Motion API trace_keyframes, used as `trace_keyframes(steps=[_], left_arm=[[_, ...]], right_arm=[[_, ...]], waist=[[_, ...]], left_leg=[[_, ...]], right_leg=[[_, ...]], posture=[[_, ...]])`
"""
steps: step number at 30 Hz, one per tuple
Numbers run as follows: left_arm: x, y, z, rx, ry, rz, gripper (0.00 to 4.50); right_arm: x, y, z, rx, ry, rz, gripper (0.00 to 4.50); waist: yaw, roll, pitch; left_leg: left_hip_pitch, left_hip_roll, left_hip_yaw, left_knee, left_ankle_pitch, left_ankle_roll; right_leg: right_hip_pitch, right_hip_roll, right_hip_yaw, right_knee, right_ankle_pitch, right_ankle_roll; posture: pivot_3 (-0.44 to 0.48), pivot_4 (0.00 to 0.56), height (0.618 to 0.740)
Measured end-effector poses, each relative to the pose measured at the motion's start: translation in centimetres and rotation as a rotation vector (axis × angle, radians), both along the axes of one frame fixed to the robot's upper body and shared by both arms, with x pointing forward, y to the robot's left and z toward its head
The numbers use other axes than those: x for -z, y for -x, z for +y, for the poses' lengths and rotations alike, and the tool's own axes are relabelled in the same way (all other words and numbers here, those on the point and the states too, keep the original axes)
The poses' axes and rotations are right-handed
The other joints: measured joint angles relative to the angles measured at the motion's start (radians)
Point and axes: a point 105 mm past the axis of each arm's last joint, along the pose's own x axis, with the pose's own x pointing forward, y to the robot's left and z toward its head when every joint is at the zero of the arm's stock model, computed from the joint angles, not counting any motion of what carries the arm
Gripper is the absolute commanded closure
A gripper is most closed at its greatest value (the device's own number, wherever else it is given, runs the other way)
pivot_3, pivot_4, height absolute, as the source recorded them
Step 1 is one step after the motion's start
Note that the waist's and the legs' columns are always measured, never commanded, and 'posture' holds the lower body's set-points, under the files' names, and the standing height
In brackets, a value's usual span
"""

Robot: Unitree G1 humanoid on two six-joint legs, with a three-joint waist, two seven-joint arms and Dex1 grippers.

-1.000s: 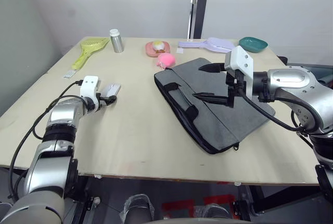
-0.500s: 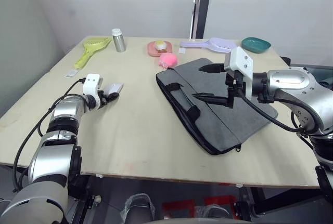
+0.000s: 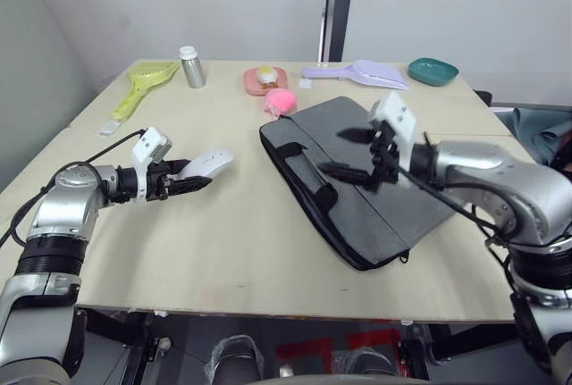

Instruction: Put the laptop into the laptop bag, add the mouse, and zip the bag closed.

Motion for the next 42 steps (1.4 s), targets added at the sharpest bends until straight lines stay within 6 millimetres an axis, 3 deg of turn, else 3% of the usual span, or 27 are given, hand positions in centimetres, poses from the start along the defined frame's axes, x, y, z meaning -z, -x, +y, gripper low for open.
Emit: trace_keyframes(steps=[5, 10, 14, 17, 22, 24, 27, 30, 36, 42], left_arm=[[-0.1, 2.1, -2.3, 0.204, -0.063, 0.033, 1.66], [0.9, 2.5, -3.3, 0.279, -0.108, 0.05, 1.66], [0.3, 2.0, -4.7, 0.328, -0.1, 0.006, 1.66], [0.3, 1.9, -5.4, 0.345, -0.085, -0.009, 1.66], [0.4, 1.7, -5.6, 0.333, -0.081, -0.02, 1.66], [0.5, 1.5, -6.0, 0.32, -0.074, -0.031, 1.66], [1.0, 1.2, -7.0, 0.294, -0.061, -0.061, 1.66], [1.6, 1.2, -8.1, 0.273, -0.053, -0.085, 1.66], [2.0, 0.2, -10.3, 0.161, 0.026, -0.065, 1.66], [0.1, -1.8, -13.7, 0.135, 0.067, -0.109, 1.66]], right_arm=[[4.9, -0.3, 1.0, 0.16, 0.164, 0.085, 0.0], [6.2, -0.9, 1.4, 0.235, 0.201, 0.098, 0.0], [8.1, -1.4, 1.6, 0.269, 0.286, 0.109, 0.0], [8.4, -2.2, 1.3, 0.306, 0.321, 0.058, 0.78], [8.3, -2.2, 1.3, 0.294, 0.304, 0.041, 2.5], [7.9, -2.2, 1.8, 0.28, 0.254, 0.062, 3.14], [5.2, -2.6, 3.3, 0.28, 0.016, 0.113, 4.16], [1.8, -2.9, 3.4, 0.258, -0.11, 0.102, 4.16], [-2.1, -2.7, 2.0, 0.216, -0.185, 0.042, 4.16], [-4.0, -2.7, 0.3, 0.206, -0.192, -0.019, 4.16]], waist=[[0.002, 0.001, 0.0], [-0.004, 0.001, 0.001], [-0.004, 0.001, 0.001], [-0.004, 0.001, 0.0], [-0.004, 0.001, 0.0], [-0.005, 0.0, 0.0], [-0.011, 0.001, 0.0], [-0.012, 0.001, 0.0], [-0.004, 0.001, 0.0], [-0.004, 0.001, 0.0]], left_leg=[[0.0, -0.001, 0.001, 0.0, 0.0, -0.001], [0.001, 0.0, 0.0, -0.002, 0.002, -0.003], [0.001, 0.0, 0.0, -0.002, 0.002, -0.003], [0.002, 0.0, 0.0, -0.002, 0.002, -0.003], [0.003, 0.0, 0.0, -0.002, 0.002, -0.004], [0.003, 0.0, 0.0, -0.002, 0.002, -0.004], [0.002, 0.0, 0.001, -0.001, 0.003, -0.004], [0.002, 0.0, 0.001, -0.001, 0.003, -0.003], [0.001, 0.0, 0.0, -0.001, 0.003, -0.003], [0.001, 0.0, 0.0, -0.001, 0.003, -0.003]], right_leg=[[0.0, -0.001, 0.0, -0.001, 0.0, 0.001], [-0.001, 0.0, 0.001, 0.0, 0.0, 0.001], [0.0, 0.0, 0.0, 0.0, 0.0, 0.001], [0.001, 0.0, 0.001, 0.0, 0.001, 0.002], [0.001, 0.0, 0.001, 0.002, 0.001, 0.002], [0.001, 0.0, 0.001, 0.002, 0.001, 0.002], [-0.001, 0.0, 0.002, 0.004, 0.001, 0.001], [-0.001, 0.0, 0.002, 0.004, 0.001, 0.001], [-0.001, 0.0, 0.001, 0.004, 0.002, 0.003], [-0.001, 0.0, 0.001, 0.004, 0.004, 0.008]], posture=[[0.0, 0.15, 0.74], [0.0, 0.15, 0.74], [0.0, 0.15, 0.74], [0.0, 0.15, 0.74], [0.0, 0.15, 0.74], [0.0, 0.15, 0.74], [0.0, 0.15, 0.74], [0.0, 0.15, 0.74], [0.0, 0.15, 0.74], [0.0, 0.15, 0.74]])
